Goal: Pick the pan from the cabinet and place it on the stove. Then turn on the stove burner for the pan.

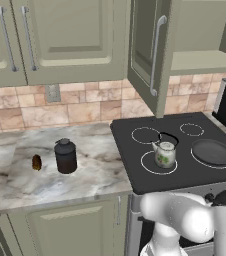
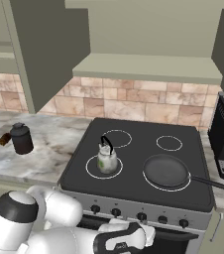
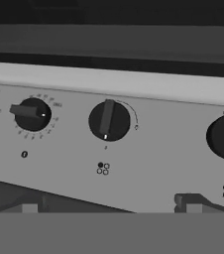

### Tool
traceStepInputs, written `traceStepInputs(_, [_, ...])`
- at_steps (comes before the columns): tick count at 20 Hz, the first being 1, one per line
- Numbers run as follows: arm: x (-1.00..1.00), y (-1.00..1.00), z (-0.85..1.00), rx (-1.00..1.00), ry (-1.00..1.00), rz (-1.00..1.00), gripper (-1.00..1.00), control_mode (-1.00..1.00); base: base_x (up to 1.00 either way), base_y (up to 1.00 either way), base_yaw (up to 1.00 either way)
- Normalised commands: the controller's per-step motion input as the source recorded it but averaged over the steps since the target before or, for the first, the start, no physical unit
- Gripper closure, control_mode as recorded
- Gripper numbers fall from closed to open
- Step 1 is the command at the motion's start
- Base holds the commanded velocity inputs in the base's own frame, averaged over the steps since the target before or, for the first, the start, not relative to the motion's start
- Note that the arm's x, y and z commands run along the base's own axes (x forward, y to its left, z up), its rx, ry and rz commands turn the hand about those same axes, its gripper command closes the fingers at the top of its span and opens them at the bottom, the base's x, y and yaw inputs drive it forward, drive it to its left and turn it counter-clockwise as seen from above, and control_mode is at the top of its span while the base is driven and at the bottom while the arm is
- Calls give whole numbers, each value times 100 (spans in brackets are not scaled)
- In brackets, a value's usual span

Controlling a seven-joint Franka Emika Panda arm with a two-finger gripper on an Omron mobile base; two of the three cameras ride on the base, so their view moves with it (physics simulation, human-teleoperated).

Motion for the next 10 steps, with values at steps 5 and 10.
traceStepInputs(5, [0, 0, -10, 0, -2, 0, -100, -100, 0, 0, 0])
traceStepInputs(10, [1, 0, -1, 0, -2, 0, -100, -100, 0, 0, 0])
